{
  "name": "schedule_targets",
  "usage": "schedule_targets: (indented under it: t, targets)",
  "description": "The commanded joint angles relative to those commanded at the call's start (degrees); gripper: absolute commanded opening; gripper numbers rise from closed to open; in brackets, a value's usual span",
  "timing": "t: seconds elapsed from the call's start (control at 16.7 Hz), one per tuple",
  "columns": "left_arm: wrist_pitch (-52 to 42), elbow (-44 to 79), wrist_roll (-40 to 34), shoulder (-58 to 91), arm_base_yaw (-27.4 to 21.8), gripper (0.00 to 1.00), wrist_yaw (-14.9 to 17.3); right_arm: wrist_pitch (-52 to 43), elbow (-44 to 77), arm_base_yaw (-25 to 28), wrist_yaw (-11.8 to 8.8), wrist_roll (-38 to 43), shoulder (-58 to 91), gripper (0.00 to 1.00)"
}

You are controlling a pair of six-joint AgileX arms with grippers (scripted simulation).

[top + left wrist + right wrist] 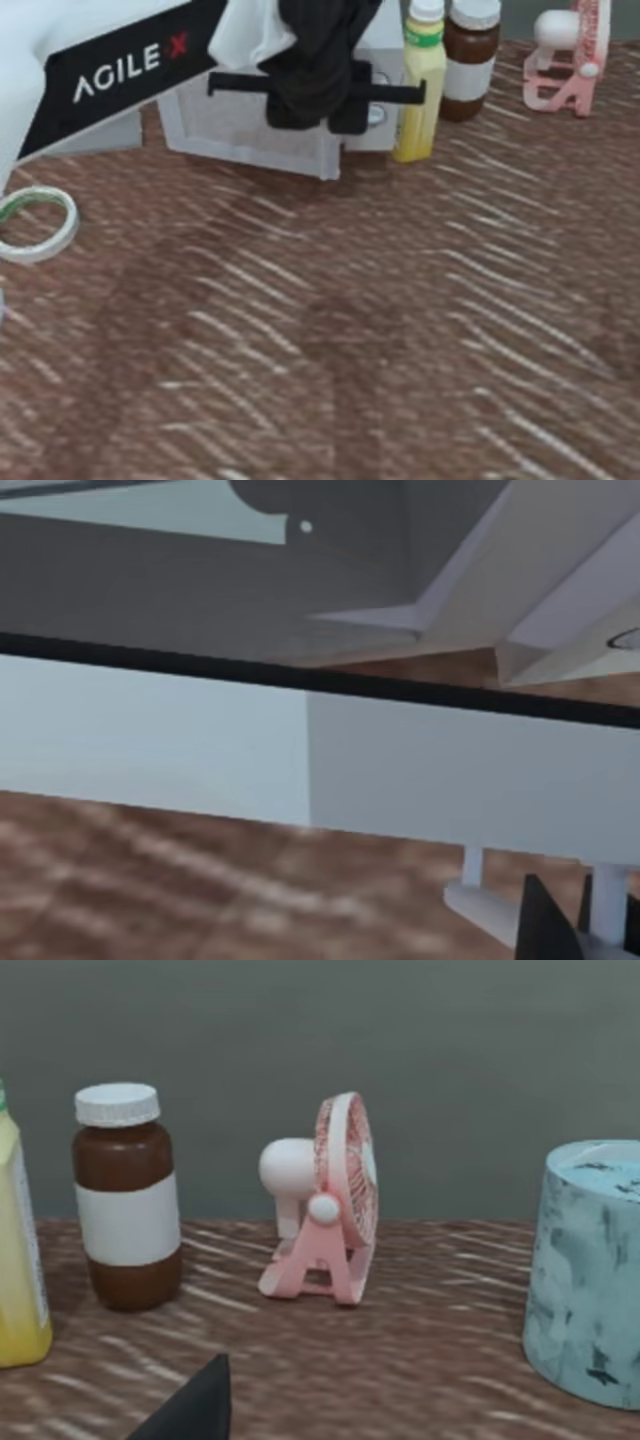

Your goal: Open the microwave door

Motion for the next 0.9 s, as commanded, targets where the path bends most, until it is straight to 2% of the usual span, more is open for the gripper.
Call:
schedule_targets:
  t: [0.9]
  targets:
    - [0.32, -0.59, 0.39, -0.38, 0.04, 0.00, 0.16, 0.00, 0.00, 0.00, 0.00, 0.00, 0.00, 1.00]
